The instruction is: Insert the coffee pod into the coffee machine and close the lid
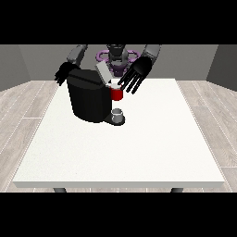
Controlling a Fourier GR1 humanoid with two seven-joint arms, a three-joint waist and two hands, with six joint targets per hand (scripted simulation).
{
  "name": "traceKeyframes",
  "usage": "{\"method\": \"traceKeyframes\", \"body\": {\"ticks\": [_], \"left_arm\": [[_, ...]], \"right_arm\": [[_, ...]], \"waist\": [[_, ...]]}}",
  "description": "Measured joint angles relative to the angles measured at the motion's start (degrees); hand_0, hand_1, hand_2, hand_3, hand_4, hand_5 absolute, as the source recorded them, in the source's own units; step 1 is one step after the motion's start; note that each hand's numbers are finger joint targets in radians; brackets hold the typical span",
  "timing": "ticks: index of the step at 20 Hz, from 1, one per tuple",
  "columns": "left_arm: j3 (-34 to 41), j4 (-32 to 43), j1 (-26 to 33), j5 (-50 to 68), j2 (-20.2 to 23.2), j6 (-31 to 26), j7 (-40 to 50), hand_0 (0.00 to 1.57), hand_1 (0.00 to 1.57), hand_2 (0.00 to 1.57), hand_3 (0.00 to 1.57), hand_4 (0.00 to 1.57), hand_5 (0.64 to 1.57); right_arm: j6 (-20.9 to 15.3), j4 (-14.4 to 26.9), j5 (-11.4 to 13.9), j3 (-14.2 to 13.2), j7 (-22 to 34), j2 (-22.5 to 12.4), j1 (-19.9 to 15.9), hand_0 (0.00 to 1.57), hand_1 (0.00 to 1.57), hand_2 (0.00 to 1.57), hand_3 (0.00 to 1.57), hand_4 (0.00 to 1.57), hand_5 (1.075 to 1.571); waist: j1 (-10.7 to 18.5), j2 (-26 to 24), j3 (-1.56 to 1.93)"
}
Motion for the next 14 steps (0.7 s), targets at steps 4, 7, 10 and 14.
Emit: {"method": "traceKeyframes", "body": {"ticks": [4, 7, 10, 14], "left_arm": [[-0.13, -0.31, 1.58, -0.19, -1.16, -0.45, 1.00, 0.00, 0.00, 0.00, 0.00, 0.00, 1.571], [-0.03, -0.96, 3.45, 0.23, -2.99, -0.42, 1.57, 0.00, 0.00, 0.00, 0.00, 0.00, 1.571], [1.21, -1.51, 5.43, 1.83, -4.03, -0.57, 0.99, 0.00, 0.00, 0.00, 0.00, 0.00, 1.571], [6.24, -1.55, 9.16, 8.00, -7.79, -0.26, 0.68, 0.00, 0.00, 0.00, 0.00, 0.25, 1.571]], "right_arm": [[0.62, 0.17, -0.50, 0.14, -0.91, 0.41, 2.71, 0.00, 0.00, 0.00, 0.00, 0.43, 1.571], [0.94, -0.03, -1.00, -0.18, -0.20, 0.14, 4.23, 0.00, 0.00, 0.00, 0.00, 0.42, 1.571], [0.82, -0.58, -1.40, -0.60, 0.23, 0.02, 5.20, 0.00, 0.00, 0.00, 0.00, 0.40, 1.571], [1.55, -0.97, -1.96, -1.00, -0.31, -0.37, 8.32, 0.00, 0.00, 0.00, 0.00, 0.43, 1.571]], "waist": [[0.43, -2.88, -0.02], [1.40, -5.57, -0.03], [2.68, -7.39, -0.02], [5.12, -12.34, -0.06]]}}
